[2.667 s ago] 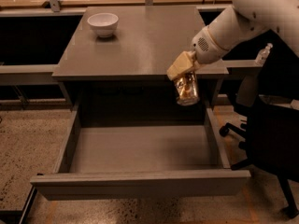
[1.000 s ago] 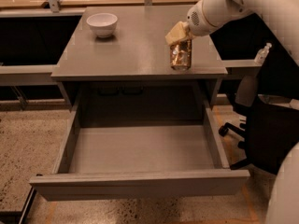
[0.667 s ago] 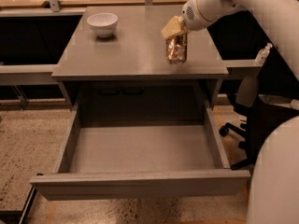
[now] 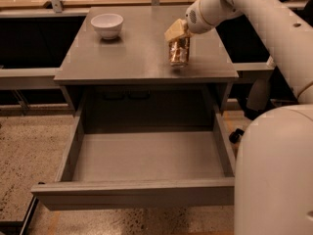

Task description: Pick orange can from top drawer and place on counter

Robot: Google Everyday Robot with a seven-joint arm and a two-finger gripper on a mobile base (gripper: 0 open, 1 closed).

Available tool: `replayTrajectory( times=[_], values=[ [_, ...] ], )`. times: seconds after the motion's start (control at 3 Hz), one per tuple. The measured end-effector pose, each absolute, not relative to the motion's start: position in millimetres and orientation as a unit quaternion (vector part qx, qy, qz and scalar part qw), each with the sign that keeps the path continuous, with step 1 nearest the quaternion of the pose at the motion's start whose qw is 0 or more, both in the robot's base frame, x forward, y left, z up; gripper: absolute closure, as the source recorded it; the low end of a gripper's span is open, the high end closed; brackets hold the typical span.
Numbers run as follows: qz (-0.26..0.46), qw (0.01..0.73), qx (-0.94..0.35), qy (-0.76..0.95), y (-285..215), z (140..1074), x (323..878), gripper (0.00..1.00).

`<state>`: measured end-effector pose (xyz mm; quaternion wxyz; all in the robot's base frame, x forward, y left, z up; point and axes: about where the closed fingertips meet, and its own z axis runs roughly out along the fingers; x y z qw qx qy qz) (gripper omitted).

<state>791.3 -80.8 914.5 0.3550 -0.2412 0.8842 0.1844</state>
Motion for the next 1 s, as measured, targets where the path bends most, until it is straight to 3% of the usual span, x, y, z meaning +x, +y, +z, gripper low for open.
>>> replayTrajectory(
  times=[0.33,0.67,1.0],
  values=[
    [0.192,0.343,-0.232,0.89,-81,899,801,0.13],
    [0.212,0.331,-0.221,0.893,-82,882,809,0.0],
    [0.212,0.331,-0.221,0.893,-82,882,809,0.0]
  ],
)
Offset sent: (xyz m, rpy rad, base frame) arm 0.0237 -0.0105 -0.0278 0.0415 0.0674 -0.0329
